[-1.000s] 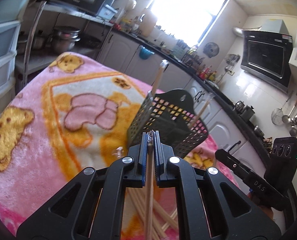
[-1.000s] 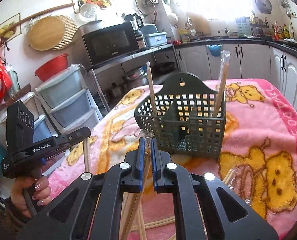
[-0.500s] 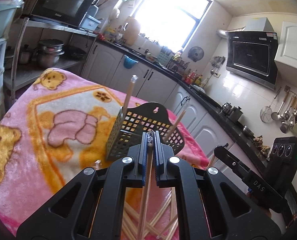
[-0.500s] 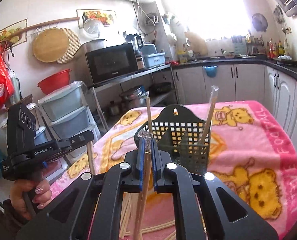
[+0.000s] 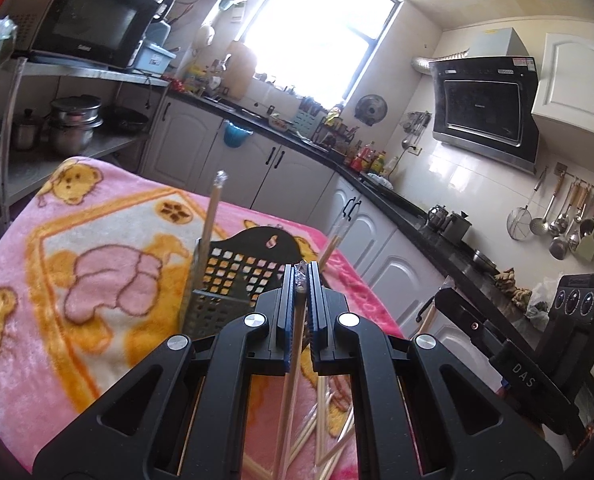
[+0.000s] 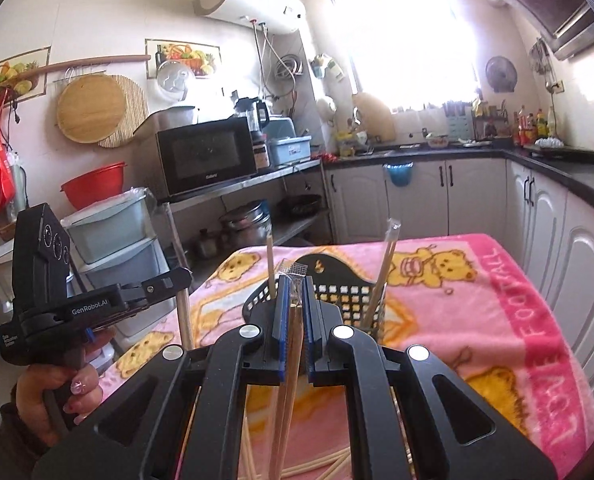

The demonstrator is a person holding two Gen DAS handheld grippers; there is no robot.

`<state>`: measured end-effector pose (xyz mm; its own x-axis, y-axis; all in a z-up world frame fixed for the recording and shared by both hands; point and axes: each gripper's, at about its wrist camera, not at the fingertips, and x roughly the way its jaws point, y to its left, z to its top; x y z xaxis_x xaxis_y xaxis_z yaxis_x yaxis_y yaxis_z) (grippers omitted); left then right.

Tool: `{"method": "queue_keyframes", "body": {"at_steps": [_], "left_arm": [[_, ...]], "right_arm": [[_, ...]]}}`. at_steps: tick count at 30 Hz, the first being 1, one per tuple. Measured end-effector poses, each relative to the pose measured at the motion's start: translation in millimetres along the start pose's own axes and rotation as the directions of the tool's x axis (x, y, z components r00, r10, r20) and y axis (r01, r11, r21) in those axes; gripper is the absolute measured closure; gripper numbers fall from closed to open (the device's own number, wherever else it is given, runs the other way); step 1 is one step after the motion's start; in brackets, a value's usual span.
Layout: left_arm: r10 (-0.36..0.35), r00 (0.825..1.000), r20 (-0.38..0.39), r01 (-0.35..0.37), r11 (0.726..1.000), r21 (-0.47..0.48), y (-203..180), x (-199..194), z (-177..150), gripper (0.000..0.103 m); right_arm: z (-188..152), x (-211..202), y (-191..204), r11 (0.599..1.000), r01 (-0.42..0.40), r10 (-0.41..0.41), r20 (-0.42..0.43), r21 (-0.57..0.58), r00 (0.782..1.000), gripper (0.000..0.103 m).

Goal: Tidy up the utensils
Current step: 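Lift both held chopstick pairs upright and carry them above the caddy, then lower both chopstick pairs into the caddy and open both grippers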

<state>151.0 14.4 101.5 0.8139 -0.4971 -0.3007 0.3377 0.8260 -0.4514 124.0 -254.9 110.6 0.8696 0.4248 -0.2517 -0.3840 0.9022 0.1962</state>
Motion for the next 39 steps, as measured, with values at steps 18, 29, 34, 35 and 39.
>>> {"method": "queue_keyframes", "body": {"at_steps": [18,29,34,35,39], "left_arm": [[-0.034,0.998,0.059,0.029,0.996,0.087,-31.5,21.4,34.3,0.1],[-0.039,0.986,0.159,0.023,0.994,0.103,-41.8,31.8,73.5,0.1],[-0.027,0.981,0.194,0.005,0.993,0.115,-43.6,36.8,89.0,0.1],[-0.025,0.979,0.201,0.001,0.993,0.117,-43.9,38.2,92.2,0.1],[-0.019,0.977,0.214,-0.007,0.992,0.124,-43.7,45.3,102.2,0.1]], "right_arm": [[32.7,-7.0,-10.3,0.999,0.042,-0.039,0.118,-0.021,0.992,0.096],[62.4,7.6,-15.8,0.997,0.055,-0.044,0.189,-0.052,0.981,0.096],[79.2,18.8,-17.4,0.996,0.062,-0.045,0.232,-0.068,0.972,0.096],[81.6,20.6,-17.4,0.995,0.065,-0.046,0.237,-0.071,0.97,0.096],[91.2,28.8,-17.0,0.993,0.076,-0.05,0.268,-0.089,0.962,0.096]]}}
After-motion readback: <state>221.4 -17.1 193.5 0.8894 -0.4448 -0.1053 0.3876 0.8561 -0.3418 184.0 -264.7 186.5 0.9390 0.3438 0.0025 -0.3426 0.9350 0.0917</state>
